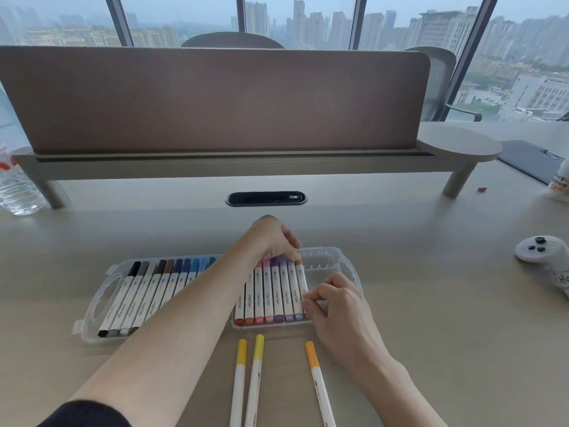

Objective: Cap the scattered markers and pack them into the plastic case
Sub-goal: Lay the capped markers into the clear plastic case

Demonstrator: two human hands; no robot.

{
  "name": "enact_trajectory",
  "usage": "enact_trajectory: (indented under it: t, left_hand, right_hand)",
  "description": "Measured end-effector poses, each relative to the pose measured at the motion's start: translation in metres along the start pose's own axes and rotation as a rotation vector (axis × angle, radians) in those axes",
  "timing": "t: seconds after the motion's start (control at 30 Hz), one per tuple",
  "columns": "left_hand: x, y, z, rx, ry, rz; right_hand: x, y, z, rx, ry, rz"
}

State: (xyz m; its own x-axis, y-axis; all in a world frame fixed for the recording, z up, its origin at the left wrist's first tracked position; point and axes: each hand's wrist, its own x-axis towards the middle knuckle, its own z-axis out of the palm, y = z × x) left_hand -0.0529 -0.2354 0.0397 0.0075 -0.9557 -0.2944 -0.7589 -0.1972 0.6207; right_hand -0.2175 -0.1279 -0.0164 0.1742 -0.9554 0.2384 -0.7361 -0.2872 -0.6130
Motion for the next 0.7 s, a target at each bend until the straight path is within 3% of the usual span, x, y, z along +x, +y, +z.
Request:
enact_trajectory:
  t: [0.13, 0.23, 0.4, 0.7]
  left_hand:
    - [-0.018, -0.022, 0.010, -0.002, 0.247, 0.223]
    - [-0.043, -0.035, 0.011, -0.023, 0.347, 0.279]
    - [-0.103, -0.053, 0.009, -0.060, 0.334, 0.279]
    - [-0.164, -0.064, 0.029, 0.062, 0.252, 0.277]
  right_hand:
    - [-0.001, -0.001, -0.004, -0.018, 0.019, 0.004]
    - [-0.010, -0.002, -0.013, -0.055, 0.051, 0.003]
    - [-0.037, -0.011, -0.035, -0.031, 0.030, 0.048]
    - [-0.093, -0.032, -0.050, -0.206, -0.366, 0.257]
